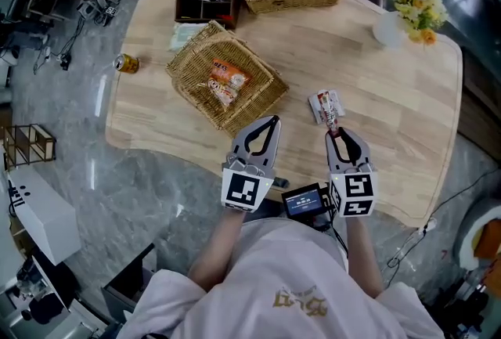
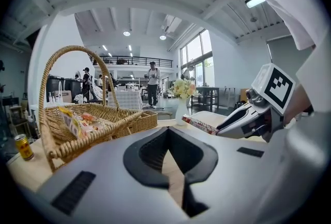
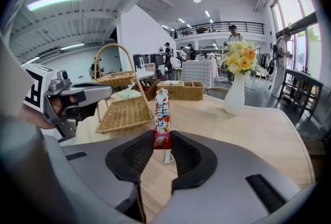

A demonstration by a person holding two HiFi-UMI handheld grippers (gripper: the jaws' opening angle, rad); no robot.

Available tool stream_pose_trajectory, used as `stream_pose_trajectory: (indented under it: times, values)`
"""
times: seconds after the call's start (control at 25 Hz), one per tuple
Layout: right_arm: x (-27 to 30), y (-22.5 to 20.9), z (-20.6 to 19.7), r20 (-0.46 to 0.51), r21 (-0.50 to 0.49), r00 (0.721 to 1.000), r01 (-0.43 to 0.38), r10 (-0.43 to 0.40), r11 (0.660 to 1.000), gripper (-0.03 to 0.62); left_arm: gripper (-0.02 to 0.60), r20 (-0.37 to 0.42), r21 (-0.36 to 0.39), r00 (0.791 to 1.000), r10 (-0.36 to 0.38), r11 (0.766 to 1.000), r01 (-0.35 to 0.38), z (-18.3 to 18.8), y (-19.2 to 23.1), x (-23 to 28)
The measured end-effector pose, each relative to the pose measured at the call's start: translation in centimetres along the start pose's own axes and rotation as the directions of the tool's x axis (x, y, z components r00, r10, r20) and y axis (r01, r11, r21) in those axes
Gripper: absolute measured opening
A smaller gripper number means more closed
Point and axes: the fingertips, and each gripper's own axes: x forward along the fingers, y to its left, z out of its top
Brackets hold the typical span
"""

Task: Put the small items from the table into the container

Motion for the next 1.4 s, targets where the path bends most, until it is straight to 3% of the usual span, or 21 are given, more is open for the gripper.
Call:
stream_pose_trajectory:
  times: [0.36, 0.64, 1.4]
  values:
    - [0.1, 1.7, 2.5, 0.036, -0.031, 0.999, -0.036, 0.037, 0.999, 0.121, -0.006, 0.022, -0.003, 0.999, 0.045, 0.999, -0.045, 1.4, 1.7, -2.0]
    - [0.3, 2.9, 4.4, 0.056, -0.067, 0.996, -0.067, 0.071, 0.995, 0.121, -0.006, 0.010, -0.097, 0.992, 0.127, 0.987, -0.126, 2.8, 3.2, -3.6]
    - [1.7, 8.3, 9.8, 0.093, -0.197, 0.974, -0.183, 0.204, 0.963, 0.121, -0.006, 0.026, -0.093, 0.951, 0.307, 0.948, -0.303, 3.6, 9.1, -9.3]
